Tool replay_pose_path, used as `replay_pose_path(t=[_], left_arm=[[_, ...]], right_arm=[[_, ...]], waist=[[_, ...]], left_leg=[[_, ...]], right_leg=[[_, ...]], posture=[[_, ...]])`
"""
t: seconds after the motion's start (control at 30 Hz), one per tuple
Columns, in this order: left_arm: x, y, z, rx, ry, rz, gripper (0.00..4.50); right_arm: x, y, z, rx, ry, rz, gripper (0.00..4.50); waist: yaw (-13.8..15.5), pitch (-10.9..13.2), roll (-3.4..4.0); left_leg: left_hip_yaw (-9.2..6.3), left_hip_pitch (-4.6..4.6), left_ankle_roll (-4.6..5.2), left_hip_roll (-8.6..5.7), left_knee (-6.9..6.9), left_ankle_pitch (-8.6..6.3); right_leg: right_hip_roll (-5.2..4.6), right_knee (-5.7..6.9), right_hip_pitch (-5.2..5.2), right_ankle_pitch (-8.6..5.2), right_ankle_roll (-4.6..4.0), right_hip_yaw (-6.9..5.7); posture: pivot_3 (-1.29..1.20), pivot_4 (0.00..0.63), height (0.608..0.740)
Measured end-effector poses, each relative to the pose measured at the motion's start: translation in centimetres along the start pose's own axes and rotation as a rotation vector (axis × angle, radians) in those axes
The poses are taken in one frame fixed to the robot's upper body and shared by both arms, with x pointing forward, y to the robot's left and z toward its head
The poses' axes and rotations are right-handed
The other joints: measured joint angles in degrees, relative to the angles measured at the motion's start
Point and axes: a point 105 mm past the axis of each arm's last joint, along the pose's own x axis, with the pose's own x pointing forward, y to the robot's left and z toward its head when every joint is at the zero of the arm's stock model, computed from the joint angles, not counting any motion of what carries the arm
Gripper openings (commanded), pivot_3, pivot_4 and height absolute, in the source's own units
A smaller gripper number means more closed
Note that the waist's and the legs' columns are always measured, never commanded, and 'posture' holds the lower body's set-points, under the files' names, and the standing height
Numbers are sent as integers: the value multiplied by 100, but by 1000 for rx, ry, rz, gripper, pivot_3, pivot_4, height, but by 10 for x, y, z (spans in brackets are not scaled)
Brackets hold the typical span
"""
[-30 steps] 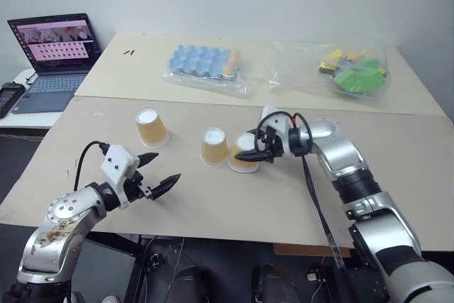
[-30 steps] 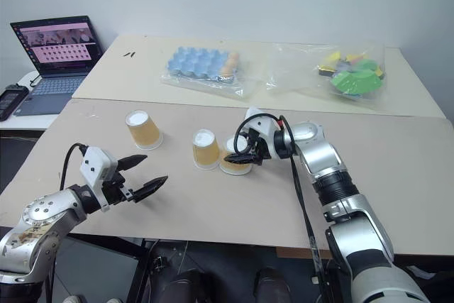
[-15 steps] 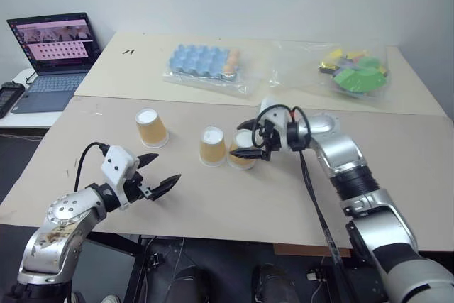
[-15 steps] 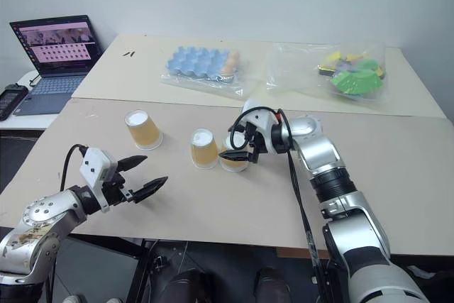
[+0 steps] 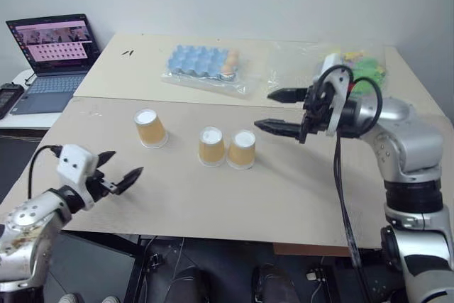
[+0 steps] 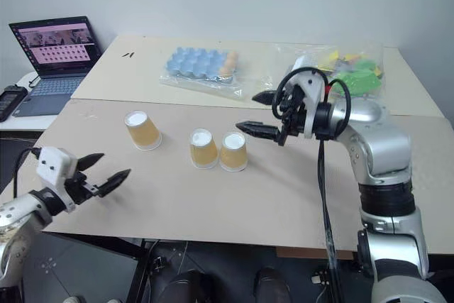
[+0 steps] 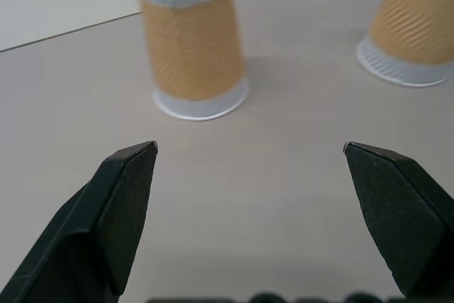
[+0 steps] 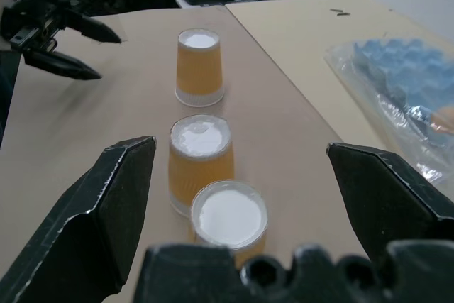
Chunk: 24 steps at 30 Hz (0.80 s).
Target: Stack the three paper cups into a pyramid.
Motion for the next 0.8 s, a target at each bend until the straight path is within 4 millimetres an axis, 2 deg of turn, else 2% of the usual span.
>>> replay_pose_path(t=[0.1,0.27,0.53,0.8], left_arm=[[15,13,8,25,-23,-7,4500],[49,19,23,53,-58,-70,4500],[101,13,27,17,-75,-162,4500],[120,10,30,-10,-89,-185,4500]], right_arm=[[-1,3,1,-7,-1,-16,4485],[-4,3,0,-11,11,-51,4485],[-12,9,-1,8,10,-65,4485],[-14,9,-1,7,15,-82,4485]], waist=[[40,1,-3],[65,2,-6],[41,6,-14],[-6,9,-18]], left_leg=[[-4,-4,0,-2,0,0],[1,-11,1,-11,0,0],[16,-29,1,-17,-1,1],[6,-28,2,-16,1,1]], right_leg=[[-1,-1,1,0,0,-10],[2,3,1,0,0,-17],[8,0,1,-2,5,-39],[8,3,2,-3,7,-38]], posture=[[0,150,733],[0,150,733],[0,150,733],[0,150,733]])
